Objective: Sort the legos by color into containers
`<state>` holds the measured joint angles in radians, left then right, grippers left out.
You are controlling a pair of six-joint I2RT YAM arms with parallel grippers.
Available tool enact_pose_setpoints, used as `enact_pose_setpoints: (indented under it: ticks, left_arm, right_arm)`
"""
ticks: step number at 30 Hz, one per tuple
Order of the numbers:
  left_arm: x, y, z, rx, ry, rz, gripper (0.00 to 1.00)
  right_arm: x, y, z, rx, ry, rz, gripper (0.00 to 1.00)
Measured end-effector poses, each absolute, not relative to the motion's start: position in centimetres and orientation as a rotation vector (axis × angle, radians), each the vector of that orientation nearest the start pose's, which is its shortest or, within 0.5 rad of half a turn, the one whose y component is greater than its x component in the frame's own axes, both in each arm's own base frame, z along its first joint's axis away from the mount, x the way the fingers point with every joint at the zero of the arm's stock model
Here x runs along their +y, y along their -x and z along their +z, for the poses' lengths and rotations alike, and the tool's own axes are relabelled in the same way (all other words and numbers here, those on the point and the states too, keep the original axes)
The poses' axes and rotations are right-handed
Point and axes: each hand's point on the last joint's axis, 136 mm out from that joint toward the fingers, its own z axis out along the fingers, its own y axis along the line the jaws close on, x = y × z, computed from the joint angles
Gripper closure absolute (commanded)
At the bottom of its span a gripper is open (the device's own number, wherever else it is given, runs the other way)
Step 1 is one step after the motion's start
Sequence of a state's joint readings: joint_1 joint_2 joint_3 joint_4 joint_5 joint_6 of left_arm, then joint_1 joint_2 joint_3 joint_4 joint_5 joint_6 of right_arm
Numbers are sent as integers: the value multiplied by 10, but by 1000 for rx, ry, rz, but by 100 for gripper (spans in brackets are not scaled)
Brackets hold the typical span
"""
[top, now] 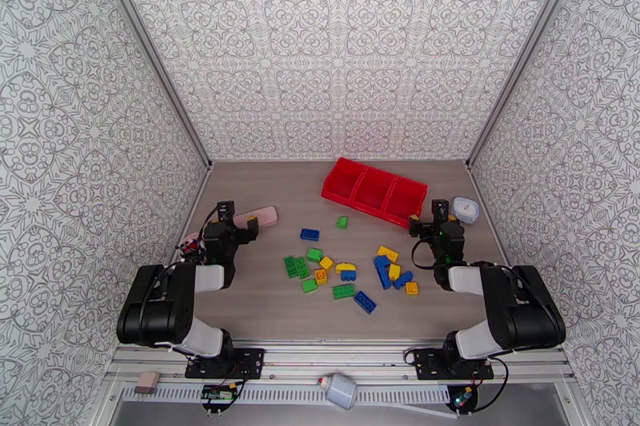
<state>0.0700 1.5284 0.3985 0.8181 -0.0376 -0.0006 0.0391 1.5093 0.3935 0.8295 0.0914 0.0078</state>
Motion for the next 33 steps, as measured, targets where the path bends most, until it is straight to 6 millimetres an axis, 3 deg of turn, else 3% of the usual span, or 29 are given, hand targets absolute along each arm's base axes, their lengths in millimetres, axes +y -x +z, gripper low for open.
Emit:
enact_pose_setpoints:
  ticks: [33]
  left_arm:
    - [35,-400,106,1881,92,83,0]
  right_arm:
    - [-2,-401,114,1857,-30,-30,0]
